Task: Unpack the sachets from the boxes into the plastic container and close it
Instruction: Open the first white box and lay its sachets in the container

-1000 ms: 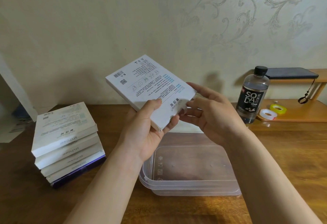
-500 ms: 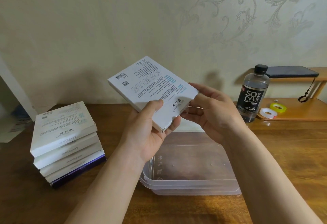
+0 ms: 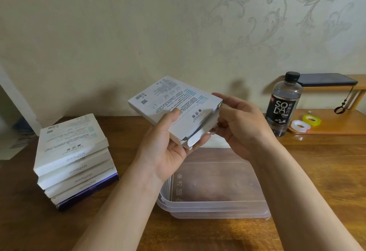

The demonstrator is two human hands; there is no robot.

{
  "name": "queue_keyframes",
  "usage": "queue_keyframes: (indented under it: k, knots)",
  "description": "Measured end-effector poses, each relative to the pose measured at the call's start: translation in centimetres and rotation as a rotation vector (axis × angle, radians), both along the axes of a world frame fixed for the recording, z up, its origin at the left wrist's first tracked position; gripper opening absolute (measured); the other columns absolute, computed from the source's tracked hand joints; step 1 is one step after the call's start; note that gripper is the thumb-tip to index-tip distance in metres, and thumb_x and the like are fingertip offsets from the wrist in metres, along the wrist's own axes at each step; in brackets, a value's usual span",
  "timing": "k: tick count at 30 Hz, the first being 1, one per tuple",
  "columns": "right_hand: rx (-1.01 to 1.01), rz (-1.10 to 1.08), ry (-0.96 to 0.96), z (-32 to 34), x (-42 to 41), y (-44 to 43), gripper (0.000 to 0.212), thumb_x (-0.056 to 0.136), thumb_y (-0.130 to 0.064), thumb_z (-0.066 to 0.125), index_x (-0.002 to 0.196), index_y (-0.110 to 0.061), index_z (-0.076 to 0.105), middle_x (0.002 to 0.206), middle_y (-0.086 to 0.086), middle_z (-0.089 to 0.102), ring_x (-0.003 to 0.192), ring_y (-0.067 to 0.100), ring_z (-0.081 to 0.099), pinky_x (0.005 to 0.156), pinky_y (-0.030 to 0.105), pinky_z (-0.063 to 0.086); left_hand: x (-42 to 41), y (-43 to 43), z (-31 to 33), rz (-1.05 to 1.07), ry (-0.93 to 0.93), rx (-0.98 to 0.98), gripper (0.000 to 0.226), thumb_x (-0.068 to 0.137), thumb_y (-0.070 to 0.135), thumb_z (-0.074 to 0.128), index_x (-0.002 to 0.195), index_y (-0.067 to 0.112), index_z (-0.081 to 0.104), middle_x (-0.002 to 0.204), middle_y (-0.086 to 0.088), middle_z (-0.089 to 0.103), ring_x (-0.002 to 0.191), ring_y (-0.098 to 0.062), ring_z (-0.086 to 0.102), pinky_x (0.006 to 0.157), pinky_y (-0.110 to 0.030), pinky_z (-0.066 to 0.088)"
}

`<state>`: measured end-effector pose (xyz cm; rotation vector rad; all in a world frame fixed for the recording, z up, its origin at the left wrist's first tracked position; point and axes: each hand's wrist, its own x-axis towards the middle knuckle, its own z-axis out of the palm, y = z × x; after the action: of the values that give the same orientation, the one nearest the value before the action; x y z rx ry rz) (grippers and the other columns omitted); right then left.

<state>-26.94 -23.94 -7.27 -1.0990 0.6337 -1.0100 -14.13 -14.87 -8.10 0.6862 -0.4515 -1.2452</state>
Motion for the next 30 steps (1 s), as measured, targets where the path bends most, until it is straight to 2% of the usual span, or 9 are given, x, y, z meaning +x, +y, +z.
queue_keyframes:
  k: [2, 4, 9, 12, 14, 16, 21, 26, 30]
  knots:
    - [0.025, 0.037, -0.034, 0.0, -0.4, -0.2, 0.051, 0.088, 0.020, 0.039, 0.129, -0.005, 0.058, 0.076, 0.012, 0.071, 0.053, 0.017, 0.056, 0.064, 0.035, 0.050, 0.0, 0.2, 0.3, -0.011, 0.054, 0.035, 0.024, 0.100, 0.024, 0.058, 0.123, 0.019, 0.062, 0.101, -0.012, 0.078, 0.087, -0.032, 0.077, 0.059, -0.049, 0.063]
    - [0.030, 0.091, -0.055, -0.1, -0.9, -0.3, 0.055, 0.088, 0.022, 0.039, 0.131, -0.007, 0.059, 0.078, 0.011, 0.069, 0.058, 0.018, 0.060, 0.069, 0.037, 0.052, 0.3, 0.2, 0.5, -0.035, 0.099, 0.056, 0.031, 0.099, 0.033, 0.058, 0.126, 0.017, 0.062, 0.102, -0.015, 0.078, 0.088, -0.034, 0.077, 0.056, -0.050, 0.062]
    - [-0.098, 0.141, 0.021, -0.7, -1.8, -1.1, 0.057, 0.091, 0.019, 0.049, 0.133, -0.018, 0.062, 0.101, 0.021, 0.062, 0.079, 0.025, 0.066, 0.077, 0.038, 0.057, 0.5, 0.2, 0.7, -0.056, 0.134, 0.085, 0.042, 0.100, 0.047, 0.052, 0.120, 0.013, 0.066, 0.099, -0.018, 0.076, 0.081, -0.033, 0.076, 0.050, -0.038, 0.062]
    - [-0.248, 0.057, 0.166, -0.8, -2.0, -1.4, 0.056, 0.089, 0.014, 0.060, 0.130, -0.024, 0.065, 0.109, 0.023, 0.063, 0.090, 0.027, 0.066, 0.082, 0.040, 0.058, 0.5, 0.2, 0.7, -0.076, 0.152, 0.108, 0.048, 0.098, 0.051, 0.054, 0.123, 0.011, 0.065, 0.101, -0.019, 0.072, 0.077, -0.028, 0.070, 0.050, -0.031, 0.059]
    - [-0.312, -0.019, 0.239, -0.8, -2.1, -1.5, 0.054, 0.087, 0.011, 0.064, 0.128, -0.024, 0.067, 0.101, 0.015, 0.064, 0.091, 0.024, 0.065, 0.088, 0.042, 0.059, 0.5, 0.3, 0.7, -0.079, 0.141, 0.120, 0.046, 0.098, 0.050, 0.055, 0.122, 0.012, 0.066, 0.106, -0.019, 0.067, 0.080, -0.026, 0.063, 0.051, -0.030, 0.057]
    - [-0.286, -0.048, 0.221, -0.6, -2.2, -1.6, 0.044, 0.089, 0.006, 0.064, 0.124, -0.021, 0.069, 0.097, 0.005, 0.069, 0.094, 0.022, 0.067, 0.090, 0.043, 0.058, 0.5, 0.2, 0.5, -0.074, 0.116, 0.129, 0.041, 0.098, 0.047, 0.056, 0.119, 0.014, 0.068, 0.108, -0.018, 0.066, 0.083, -0.025, 0.059, 0.052, -0.029, 0.055]
    - [-0.371, -0.199, 0.280, -0.6, -1.9, -1.7, 0.024, 0.092, -0.008, 0.069, 0.114, -0.015, 0.073, 0.102, 0.016, 0.072, 0.100, 0.034, 0.068, 0.084, 0.046, 0.060, 0.4, -0.1, 0.0, -0.042, 0.066, 0.178, 0.040, 0.094, 0.046, 0.063, 0.121, 0.017, 0.068, 0.115, -0.016, 0.062, 0.082, -0.023, 0.054, 0.048, -0.027, 0.051]
    - [-0.380, -0.266, 0.305, -0.8, -1.9, -2.1, 0.016, 0.094, -0.011, 0.066, 0.107, -0.011, 0.075, 0.096, 0.011, 0.075, 0.096, 0.031, 0.070, 0.081, 0.044, 0.062, 0.3, -0.3, 0.0, -0.023, 0.075, 0.196, 0.042, 0.093, 0.046, 0.064, 0.123, 0.016, 0.067, 0.116, -0.016, 0.060, 0.081, -0.022, 0.054, 0.047, -0.026, 0.051]
    - [-0.420, -0.267, 0.315, -0.7, -2.0, -1.9, 0.014, 0.088, -0.012, 0.074, 0.101, -0.015, 0.075, 0.090, 0.007, 0.075, 0.092, 0.029, 0.072, 0.083, 0.047, 0.060, 0.2, -0.2, 0.1, -0.029, 0.070, 0.192, 0.040, 0.094, 0.046, 0.062, 0.119, 0.015, 0.068, 0.110, -0.016, 0.061, 0.079, -0.022, 0.055, 0.047, -0.025, 0.052]
